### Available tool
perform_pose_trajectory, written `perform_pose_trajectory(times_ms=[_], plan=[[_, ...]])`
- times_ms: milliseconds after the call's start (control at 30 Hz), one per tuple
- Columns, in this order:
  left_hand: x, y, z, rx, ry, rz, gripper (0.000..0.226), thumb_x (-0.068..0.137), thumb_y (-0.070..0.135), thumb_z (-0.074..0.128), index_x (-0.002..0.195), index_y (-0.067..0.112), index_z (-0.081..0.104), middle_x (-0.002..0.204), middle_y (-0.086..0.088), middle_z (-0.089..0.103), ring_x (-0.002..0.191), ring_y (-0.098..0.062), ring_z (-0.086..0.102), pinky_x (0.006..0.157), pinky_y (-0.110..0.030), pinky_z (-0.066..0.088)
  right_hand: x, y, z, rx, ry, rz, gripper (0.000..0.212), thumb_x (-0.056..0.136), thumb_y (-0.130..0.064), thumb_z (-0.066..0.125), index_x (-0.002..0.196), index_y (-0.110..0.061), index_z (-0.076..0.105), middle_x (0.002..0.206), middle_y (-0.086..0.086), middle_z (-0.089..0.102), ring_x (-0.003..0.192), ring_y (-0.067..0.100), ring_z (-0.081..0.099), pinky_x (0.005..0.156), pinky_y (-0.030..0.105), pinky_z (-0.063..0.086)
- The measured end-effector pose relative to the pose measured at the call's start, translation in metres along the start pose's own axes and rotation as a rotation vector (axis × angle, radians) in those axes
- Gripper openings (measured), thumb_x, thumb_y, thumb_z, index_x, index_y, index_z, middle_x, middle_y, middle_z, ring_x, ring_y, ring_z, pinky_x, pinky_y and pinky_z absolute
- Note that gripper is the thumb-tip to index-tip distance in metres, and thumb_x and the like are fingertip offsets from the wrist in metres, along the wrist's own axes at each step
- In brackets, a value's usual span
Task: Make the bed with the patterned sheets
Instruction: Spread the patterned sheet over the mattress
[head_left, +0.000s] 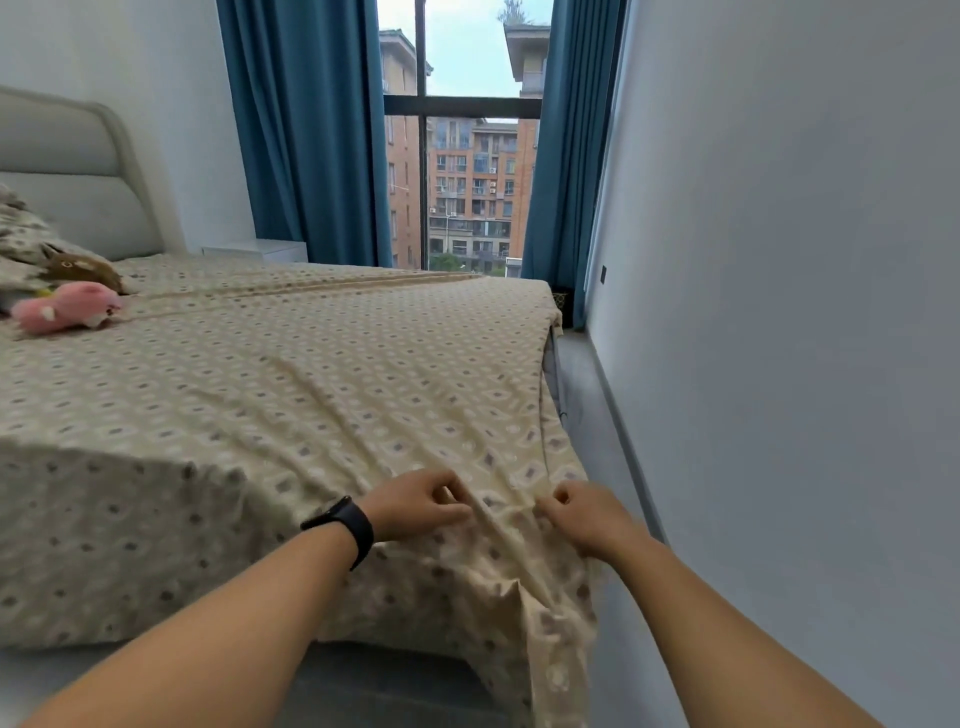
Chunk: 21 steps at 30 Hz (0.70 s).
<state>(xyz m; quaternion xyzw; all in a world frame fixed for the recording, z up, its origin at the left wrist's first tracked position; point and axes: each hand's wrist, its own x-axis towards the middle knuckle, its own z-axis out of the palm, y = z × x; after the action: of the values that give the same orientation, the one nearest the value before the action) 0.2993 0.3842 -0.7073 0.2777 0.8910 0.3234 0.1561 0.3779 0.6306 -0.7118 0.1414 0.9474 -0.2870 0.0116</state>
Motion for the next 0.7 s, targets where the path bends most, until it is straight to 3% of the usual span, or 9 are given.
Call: perform_pose_trajectory(times_ms=[100,200,300,400,467,533,600,667,700], plan=[[0.012,-0.008,0.014,0.36,0.262,0.006,0.031,0.093,0.043,0.064,0.122,0.032,0.058,0.113,0.011,0.056,0.098,-0.011,0.06,0.081,-0.032,0.054,0.019,0.019,0.012,0.176,0.277,0.134,0.038,0.092,-0.051,0.057,0.111,-0.019,0.055,0.117,0.005,0.058,0.096,0.025,0.06,0.084,0.039,0.053],[0.025,-0.013,0.018,0.499,0.343,0.045,0.016,0.094,0.039,0.061,0.11,0.037,0.061,0.111,0.013,0.053,0.105,-0.014,0.055,0.075,-0.03,0.047,0.036,0.022,0.017,0.614,0.185,0.288,0.055,0.092,-0.056,0.059,0.131,-0.017,0.051,0.125,0.006,0.057,0.109,0.03,0.059,0.094,0.048,0.054],[0.033,-0.014,0.022,0.574,0.364,0.118,0.011,0.091,0.025,0.065,0.088,0.031,0.057,0.093,0.013,0.054,0.091,-0.015,0.054,0.068,-0.028,0.038,0.046,0.027,0.024,0.657,0.198,0.314,0.045,0.098,-0.048,0.054,0.123,-0.011,0.061,0.114,0.008,0.064,0.105,0.03,0.061,0.096,0.047,0.053],[0.034,-0.014,0.021,0.495,0.383,0.125,0.019,0.089,0.017,0.068,0.078,0.029,0.057,0.087,0.012,0.059,0.084,-0.015,0.055,0.068,-0.032,0.047,0.049,0.026,0.016,0.724,0.336,0.297,0.033,0.098,-0.034,0.056,0.109,-0.006,0.068,0.104,0.011,0.068,0.097,0.032,0.063,0.09,0.045,0.054],[0.034,-0.013,0.019,0.365,0.439,0.139,0.024,0.088,0.013,0.07,0.074,0.028,0.058,0.081,0.011,0.06,0.078,-0.016,0.057,0.068,-0.035,0.051,0.044,0.019,-0.001,0.772,0.564,0.304,0.028,0.099,-0.027,0.051,0.103,-0.005,0.068,0.105,0.013,0.068,0.096,0.033,0.061,0.081,0.04,0.049],[0.033,0.003,0.017,0.264,0.524,0.224,0.026,0.088,0.012,0.071,0.073,0.026,0.055,0.075,0.011,0.057,0.072,-0.013,0.053,0.061,-0.034,0.045,0.025,0.016,-0.025,0.813,0.883,0.292,0.028,0.1,-0.021,0.043,0.097,-0.004,0.065,0.096,0.011,0.065,0.088,0.03,0.056,0.075,0.037,0.042],[0.029,0.023,0.015,0.201,0.574,0.314,0.024,0.089,0.013,0.071,0.074,0.02,0.053,0.073,0.01,0.054,0.068,-0.009,0.048,0.057,-0.031,0.038,0.003,0.014,-0.037,0.812,1.045,0.261,0.031,0.101,-0.019,0.04,0.092,-0.002,0.064,0.091,0.012,0.065,0.082,0.028,0.054,0.069,0.036,0.038],[0.027,0.028,0.012,0.189,0.549,0.332,0.024,0.089,0.011,0.07,0.075,0.019,0.051,0.073,0.009,0.053,0.068,-0.008,0.047,0.058,-0.03,0.038,-0.008,0.023,-0.026,0.758,1.014,0.371,0.034,0.102,-0.021,0.037,0.095,-0.002,0.065,0.096,0.017,0.067,0.083,0.032,0.057,0.068,0.036,0.038],[0.026,0.024,0.012,0.191,0.507,0.3,0.025,0.089,0.009,0.068,0.075,0.021,0.051,0.074,0.008,0.054,0.069,-0.01,0.049,0.06,-0.032,0.041,-0.008,0.035,-0.013,0.707,0.898,0.477,0.036,0.103,-0.021,0.037,0.102,-0.002,0.067,0.104,0.019,0.068,0.089,0.035,0.06,0.07,0.036,0.04]])
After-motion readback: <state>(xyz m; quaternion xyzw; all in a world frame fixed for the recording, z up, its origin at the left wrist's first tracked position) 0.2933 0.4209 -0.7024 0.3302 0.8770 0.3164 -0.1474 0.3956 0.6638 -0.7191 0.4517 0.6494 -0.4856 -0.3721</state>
